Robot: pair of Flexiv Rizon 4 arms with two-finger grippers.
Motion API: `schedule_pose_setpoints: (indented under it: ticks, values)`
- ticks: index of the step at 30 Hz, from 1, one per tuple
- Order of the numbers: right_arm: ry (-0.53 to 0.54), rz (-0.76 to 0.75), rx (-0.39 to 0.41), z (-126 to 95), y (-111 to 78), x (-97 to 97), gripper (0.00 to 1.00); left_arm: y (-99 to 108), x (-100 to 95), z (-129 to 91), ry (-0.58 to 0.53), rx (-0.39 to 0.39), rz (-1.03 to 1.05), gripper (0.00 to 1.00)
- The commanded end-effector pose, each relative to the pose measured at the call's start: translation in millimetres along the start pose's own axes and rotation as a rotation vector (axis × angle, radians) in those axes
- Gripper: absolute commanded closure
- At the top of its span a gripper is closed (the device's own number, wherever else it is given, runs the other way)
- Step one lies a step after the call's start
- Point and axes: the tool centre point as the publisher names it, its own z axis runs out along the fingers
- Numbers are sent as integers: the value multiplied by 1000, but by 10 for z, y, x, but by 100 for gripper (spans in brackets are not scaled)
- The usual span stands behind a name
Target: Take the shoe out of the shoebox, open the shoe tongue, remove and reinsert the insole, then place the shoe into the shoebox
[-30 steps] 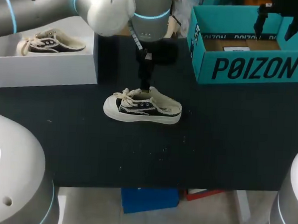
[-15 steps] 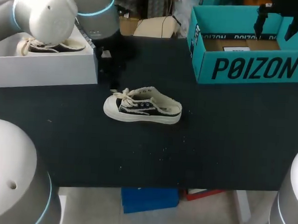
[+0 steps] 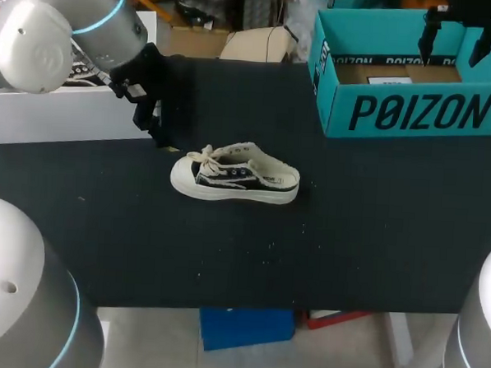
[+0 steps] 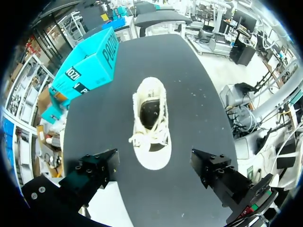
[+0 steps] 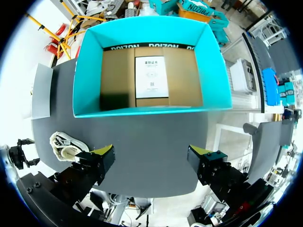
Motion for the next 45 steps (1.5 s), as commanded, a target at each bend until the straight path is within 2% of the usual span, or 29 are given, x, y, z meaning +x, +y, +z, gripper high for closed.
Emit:
schedule_pose_setpoints:
  ticks: [1, 4, 7, 21, 22, 23, 24, 25, 26, 27, 45]
  values:
    - [-78, -218, -32, -54, -43, 224, 0, 37, 15, 15, -5, 57, 3, 0]
    - [-57, -607, -116, -118, -353, 592, 0, 37, 15, 15, -5, 57, 3, 0]
    - [-38, -1015, -276, -177, -874, 922, 0, 37, 15, 15, -5, 57, 3, 0]
    - [-38, -1015, -276, -177, -874, 922, 0, 37, 15, 15, -5, 57, 3, 0]
    - [75, -1152, -245, -187, -910, 1078, 0, 37, 15, 15, -5, 57, 3, 0]
    - [124, -1258, -228, -200, -982, 1185, 0, 37, 15, 15, -5, 57, 3, 0]
    - [167, -1435, -198, -200, -1081, 1314, 0, 37, 15, 15, -5, 57, 3, 0]
    - [203, -1608, -173, -202, -1219, 1417, 0, 37, 15, 15, -5, 57, 3, 0]
    - [296, -1758, -144, -203, -1416, 1532, 0, 37, 15, 15, -5, 57, 3, 0]
    - [307, -1835, -155, -191, -1553, 1574, 0, 37, 15, 15, -5, 57, 3, 0]
    - [307, -1835, -155, -191, -1553, 1574, 0, 37, 15, 15, -5, 57, 3, 0]
